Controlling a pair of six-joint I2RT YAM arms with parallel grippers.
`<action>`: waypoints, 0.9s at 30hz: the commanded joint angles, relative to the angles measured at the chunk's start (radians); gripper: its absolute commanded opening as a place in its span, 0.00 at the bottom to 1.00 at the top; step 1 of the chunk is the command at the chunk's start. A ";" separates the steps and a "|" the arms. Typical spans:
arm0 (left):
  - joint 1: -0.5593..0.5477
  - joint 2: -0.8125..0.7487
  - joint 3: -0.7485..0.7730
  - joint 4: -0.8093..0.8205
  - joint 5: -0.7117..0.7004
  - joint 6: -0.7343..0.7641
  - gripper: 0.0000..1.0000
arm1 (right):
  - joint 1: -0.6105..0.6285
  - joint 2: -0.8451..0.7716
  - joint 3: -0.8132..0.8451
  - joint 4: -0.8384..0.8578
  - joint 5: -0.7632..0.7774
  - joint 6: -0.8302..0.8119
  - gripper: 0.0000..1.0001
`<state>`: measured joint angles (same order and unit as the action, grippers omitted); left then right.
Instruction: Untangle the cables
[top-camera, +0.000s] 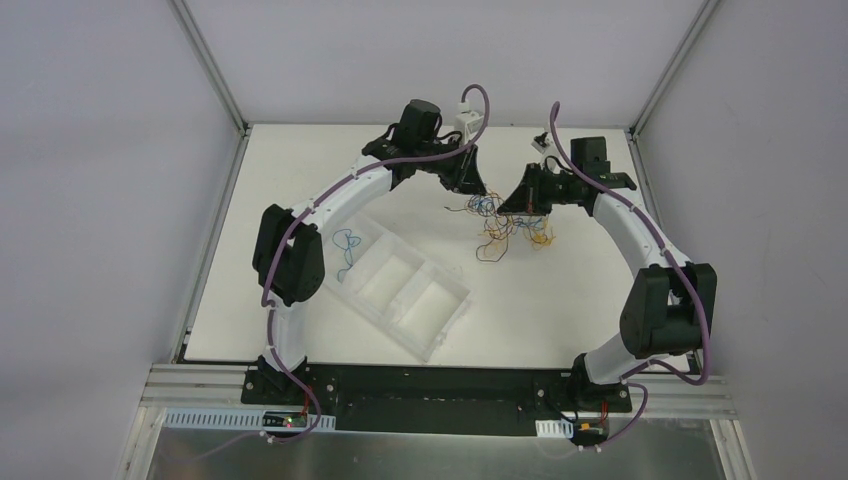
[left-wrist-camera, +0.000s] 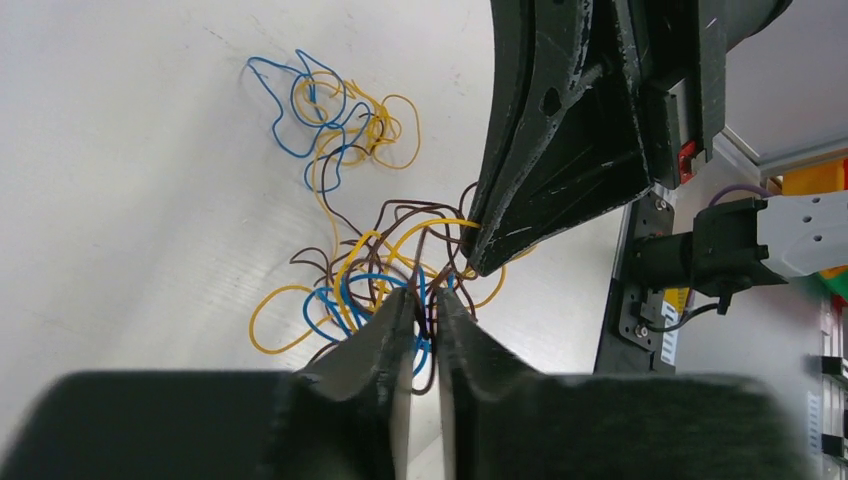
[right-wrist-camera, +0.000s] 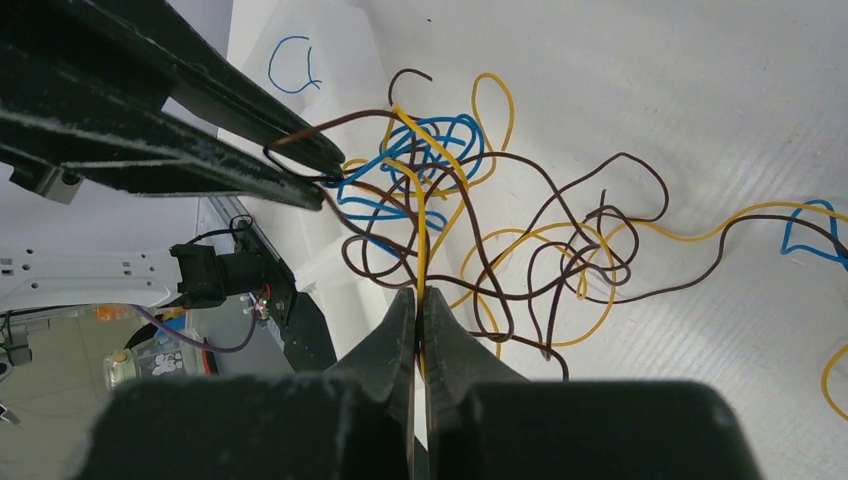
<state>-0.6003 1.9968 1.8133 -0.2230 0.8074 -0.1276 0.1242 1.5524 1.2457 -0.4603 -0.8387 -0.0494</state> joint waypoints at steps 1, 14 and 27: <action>0.007 -0.018 0.037 0.017 -0.001 -0.042 0.04 | 0.006 -0.046 -0.008 -0.007 -0.004 -0.046 0.00; 0.109 -0.193 0.071 0.025 0.021 -0.196 0.00 | -0.037 0.008 -0.087 0.010 0.315 -0.171 0.00; 0.169 -0.288 0.033 0.009 0.026 -0.194 0.00 | -0.081 0.015 -0.078 0.004 0.201 -0.134 0.00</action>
<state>-0.4107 1.7584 1.8320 -0.2489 0.8066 -0.3111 0.0334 1.6024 1.1587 -0.4316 -0.5686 -0.1963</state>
